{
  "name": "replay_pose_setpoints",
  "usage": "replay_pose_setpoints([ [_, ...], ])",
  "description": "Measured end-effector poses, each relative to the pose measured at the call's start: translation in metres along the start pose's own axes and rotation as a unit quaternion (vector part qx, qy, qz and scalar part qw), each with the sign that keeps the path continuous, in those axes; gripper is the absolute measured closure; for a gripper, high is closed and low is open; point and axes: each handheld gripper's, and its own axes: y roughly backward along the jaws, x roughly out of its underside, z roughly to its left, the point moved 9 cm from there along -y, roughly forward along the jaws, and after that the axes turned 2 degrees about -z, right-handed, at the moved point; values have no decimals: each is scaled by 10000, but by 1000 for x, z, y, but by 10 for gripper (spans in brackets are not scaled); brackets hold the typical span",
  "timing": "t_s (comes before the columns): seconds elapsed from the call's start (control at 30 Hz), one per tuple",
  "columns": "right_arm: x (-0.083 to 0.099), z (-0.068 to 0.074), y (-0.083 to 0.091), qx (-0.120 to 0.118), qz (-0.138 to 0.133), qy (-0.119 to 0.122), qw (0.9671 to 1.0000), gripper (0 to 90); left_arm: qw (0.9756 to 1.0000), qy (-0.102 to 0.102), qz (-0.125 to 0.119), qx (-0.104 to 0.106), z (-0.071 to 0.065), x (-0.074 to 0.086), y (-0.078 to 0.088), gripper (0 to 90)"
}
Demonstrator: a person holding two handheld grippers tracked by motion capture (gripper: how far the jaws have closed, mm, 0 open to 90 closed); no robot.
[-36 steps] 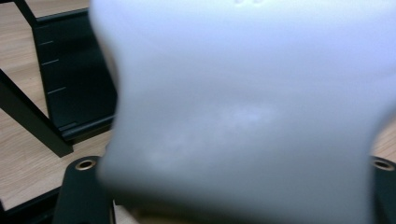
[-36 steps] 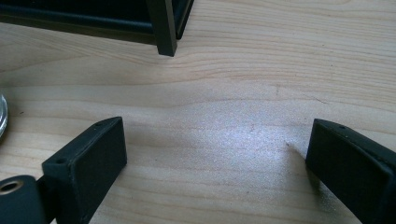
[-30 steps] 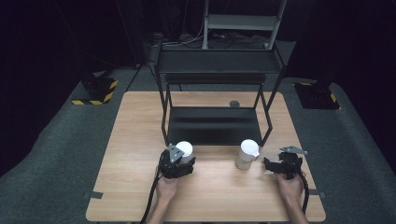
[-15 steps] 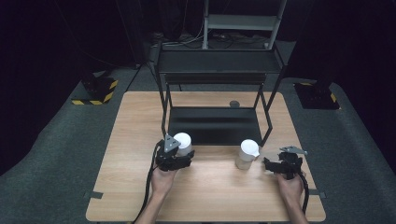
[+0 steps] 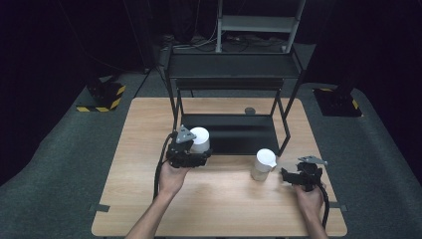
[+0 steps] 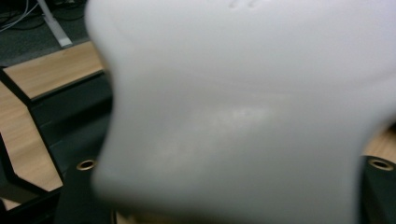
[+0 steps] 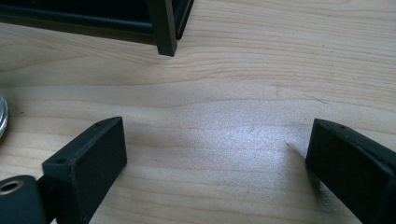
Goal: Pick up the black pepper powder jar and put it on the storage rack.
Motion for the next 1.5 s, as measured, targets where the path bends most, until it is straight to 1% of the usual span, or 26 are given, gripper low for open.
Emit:
replay_pose_setpoints([
  [0.07, 0, 0, 0, 1, 0, 1, 10000, 46, 10000, -40, 11, 43, 0, -11, 5, 308],
  [0.1, 0, 0, 0, 0, 0, 0, 10000, 46, 9999, -84, 17, 79, 1, -23, 9, 308],
  [0.13, 0, 0, 0, 0, 0, 0, 10000, 46, 9999, -84, 17, 79, 1, -23, 9, 308],
  [0.33, 0, 0, 0, 1, -1, -3, 10000, 46, 9998, -49, -31, 168, 6, -57, 23, 308],
  [0.37, 0, 0, 0, 0, 0, -1, 10000, 46, 9997, -30, -66, 216, 8, -68, 27, 308],
  [0.4, 0, 0, 0, 0, 1, 1, 10000, 46, 9997, -30, -66, 216, 8, -68, 27, 308],
  [0.43, 0, 0, 0, 0, 0, 0, 10000, 46, 9997, -17, -107, 241, 9, -80, 32, 308],
  [0.5, 0, 0, 0, 1, 1, 5, 10000, 46, 9996, -27, -113, 252, 9, -85, 34, 308],
  [0.57, 0, 0, 0, 0, 1, -1, 10000, 46, 9995, -16, -137, 271, 10, -101, 39, 308],
  [0.6, 0, 0, 0, 0, 1, -1, 10000, 46, 9995, -16, -137, 271, 10, -101, 39, 308],
  [0.63, 0, 0, 0, 0, 2, 0, 10000, 46, 9996, -36, -114, 268, 11, -112, 41, 308],
  [0.67, 0, 0, 0, 0, 2, 0, 10000, 46, 9996, -36, -114, 268, 11, -112, 41, 308],
  [0.7, 0, 0, 0, -2, 2, -3, 10000, 46, 9996, -58, -103, 269, 12, -123, 45, 308],
  [0.73, 0, 0, 0, -2, 2, -3, 10000, 46, 9996, -58, -103, 269, 12, -123, 45, 308],
  [0.77, 0, 0, 0, 0, 1, -1, 10000, 46, 9996, -41, -102, 277, 14, -133, 47, 308],
  [0.8, 0, 0, 0, 1, 1, 1, 10000, 46, 9996, -41, -102, 277, 14, -133, 47, 308],
  [0.83, 0, 0, 0, -1, 2, 0, 10000, 46, 9996, -12, -81, 283, 16, -143, 49, 308],
  [0.87, 0, 0, 0, -1, 2, 0, 10000, 46, 9996, -12, -81, 283, 16, -143, 49, 308],
  [0.9, 0, 0, 0, -2, 0, 0, 10000, 46, 9996, 9, -37, 294, 19, -153, 50, 308],
  [0.93, 0, 0, 0, -2, 0, 0, 10000, 46, 9996, 9, -37, 294, 19, -153, 50, 308],
  [1.2, 0, 0, 0, -1, 5, -13, 10000, 46, 9996, 32, -29, 293, 25, -188, 52, 308],
  [1.23, 0, 0, 0, 0, 5, -16, 10000, 46, 9997, 26, -6, 254, 25, -196, 51, 308],
  [1.27, 0, 0, 0, 0, 5, -16, 10000, 46, 9997, 26, -6, 254, 25, -196, 51, 308],
  [1.37, 0, 0, 0, -1, 6, -14, 10000, 46, 9999, 29, 51, 148, 26, -212, 46, 308],
  [1.4, 0, 0, 0, -1, 6, -14, 10000, 46, 9999, 29, 51, 148, 26, -212, 46, 308],
  [1.5, 0, 0, 0, -2, 6, -10, 10000, 46, 9999, 97, 44, 28, 29, -224, 40, 308],
])
